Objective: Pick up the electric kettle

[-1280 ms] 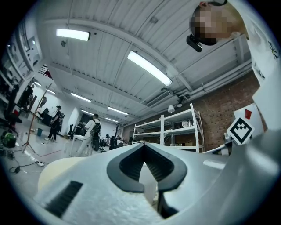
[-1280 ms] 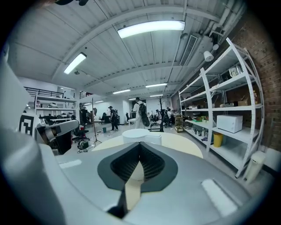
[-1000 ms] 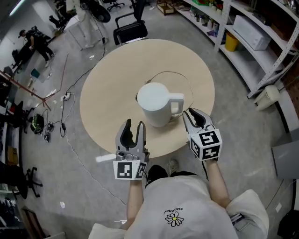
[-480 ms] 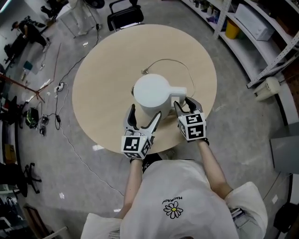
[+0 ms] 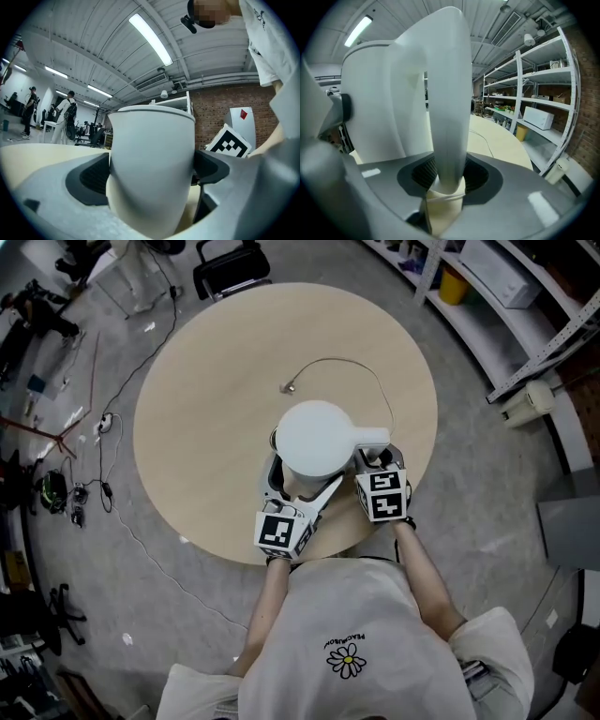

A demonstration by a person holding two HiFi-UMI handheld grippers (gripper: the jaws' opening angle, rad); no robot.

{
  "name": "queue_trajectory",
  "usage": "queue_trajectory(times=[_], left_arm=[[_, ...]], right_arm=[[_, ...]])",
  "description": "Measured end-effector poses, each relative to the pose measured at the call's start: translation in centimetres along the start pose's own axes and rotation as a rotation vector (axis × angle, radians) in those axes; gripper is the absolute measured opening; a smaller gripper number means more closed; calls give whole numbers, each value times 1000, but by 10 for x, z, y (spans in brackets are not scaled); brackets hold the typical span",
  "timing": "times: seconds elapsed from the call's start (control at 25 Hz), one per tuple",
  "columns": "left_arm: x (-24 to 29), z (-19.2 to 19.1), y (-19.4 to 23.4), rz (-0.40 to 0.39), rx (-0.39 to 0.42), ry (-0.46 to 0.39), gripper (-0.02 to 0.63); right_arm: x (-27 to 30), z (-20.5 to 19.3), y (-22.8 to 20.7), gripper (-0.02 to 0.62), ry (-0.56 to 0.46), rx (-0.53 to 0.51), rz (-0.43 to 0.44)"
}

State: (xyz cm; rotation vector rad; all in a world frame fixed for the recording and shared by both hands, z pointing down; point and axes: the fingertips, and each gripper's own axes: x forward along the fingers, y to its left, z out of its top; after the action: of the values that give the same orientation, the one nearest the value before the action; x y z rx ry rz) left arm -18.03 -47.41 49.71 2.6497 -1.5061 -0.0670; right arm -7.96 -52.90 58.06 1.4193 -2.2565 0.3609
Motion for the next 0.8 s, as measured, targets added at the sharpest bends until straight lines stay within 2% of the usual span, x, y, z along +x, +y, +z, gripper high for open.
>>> queue_trajectory(times=[0.2, 0.6, 0.8], left_arm=[[4, 10, 0, -6, 2, -36, 560], [4, 7, -1, 36, 18, 17, 554], [3, 24, -4, 55, 39, 22, 551]], right_arm=[[0, 5, -4, 141, -12, -4, -9], [2, 9, -7, 113, -5, -16, 6], [-5, 29, -9, 107, -41, -47, 21]])
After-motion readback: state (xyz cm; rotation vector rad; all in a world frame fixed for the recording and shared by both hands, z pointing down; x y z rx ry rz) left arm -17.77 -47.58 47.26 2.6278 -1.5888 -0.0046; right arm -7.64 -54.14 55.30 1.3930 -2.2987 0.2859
